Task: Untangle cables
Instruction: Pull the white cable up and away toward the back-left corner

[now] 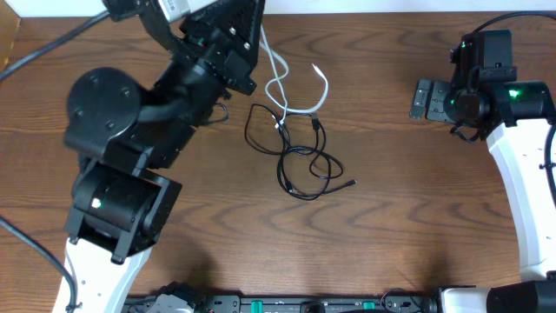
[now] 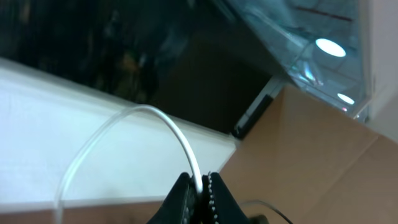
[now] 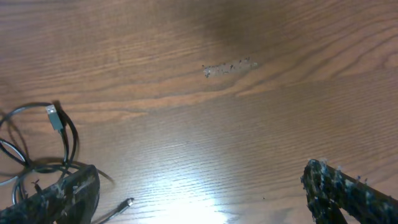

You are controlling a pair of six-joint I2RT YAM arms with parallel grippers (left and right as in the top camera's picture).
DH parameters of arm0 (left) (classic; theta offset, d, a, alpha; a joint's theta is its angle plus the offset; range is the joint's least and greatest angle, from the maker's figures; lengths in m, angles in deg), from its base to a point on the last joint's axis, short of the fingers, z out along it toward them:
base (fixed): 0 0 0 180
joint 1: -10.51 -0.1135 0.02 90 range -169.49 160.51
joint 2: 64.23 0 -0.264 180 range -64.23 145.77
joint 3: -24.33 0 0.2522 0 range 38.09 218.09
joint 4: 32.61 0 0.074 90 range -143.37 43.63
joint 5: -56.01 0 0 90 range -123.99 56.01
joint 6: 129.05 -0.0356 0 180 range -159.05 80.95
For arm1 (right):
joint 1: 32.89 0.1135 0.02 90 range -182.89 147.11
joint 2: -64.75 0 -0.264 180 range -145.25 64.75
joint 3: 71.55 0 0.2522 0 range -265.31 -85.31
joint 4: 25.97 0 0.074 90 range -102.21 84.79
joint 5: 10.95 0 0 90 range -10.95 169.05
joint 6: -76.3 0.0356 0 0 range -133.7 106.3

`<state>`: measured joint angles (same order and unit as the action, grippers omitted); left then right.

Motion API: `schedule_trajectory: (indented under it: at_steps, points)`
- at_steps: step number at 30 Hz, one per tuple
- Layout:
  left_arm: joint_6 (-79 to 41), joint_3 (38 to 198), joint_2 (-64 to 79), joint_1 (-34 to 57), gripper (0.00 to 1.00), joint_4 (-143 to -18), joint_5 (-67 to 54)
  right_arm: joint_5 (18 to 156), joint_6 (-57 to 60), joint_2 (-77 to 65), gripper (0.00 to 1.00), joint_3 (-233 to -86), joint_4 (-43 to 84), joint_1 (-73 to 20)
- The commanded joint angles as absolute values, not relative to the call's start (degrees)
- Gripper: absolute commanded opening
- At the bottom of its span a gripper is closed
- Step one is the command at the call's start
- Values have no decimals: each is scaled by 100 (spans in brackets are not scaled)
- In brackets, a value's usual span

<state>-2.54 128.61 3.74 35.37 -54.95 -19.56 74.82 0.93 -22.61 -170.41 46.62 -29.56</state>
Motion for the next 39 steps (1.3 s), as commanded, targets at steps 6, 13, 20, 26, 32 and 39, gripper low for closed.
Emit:
schedule_trajectory:
  at_steps: [6,13,20,26,32,39]
  points:
    - [428,12929,1132,3743,7,-6186,-961,7515,450,-2261,99,-17035,4678,-2980]
    - [133,12929,1278,3651,8,-4122,20,7515,450,-2261,99,-17033,4758,-2980]
    - [105,12929,1447,3802,8,-5222,31,7517,452,-2261,99,-17033,4756,-2980]
    - [1042,12929,1766,3688,7,-6312,311,7517,452,-2261,99,-17033,4763,-2980]
    - [3289,12929,1689,3389,7,-5869,763,7515,450,-2261,99,-17030,4890,-2980]
    - [2056,12929,1672,2967,8,-5351,191,7517,452,-2261,99,-17026,4887,-2980]
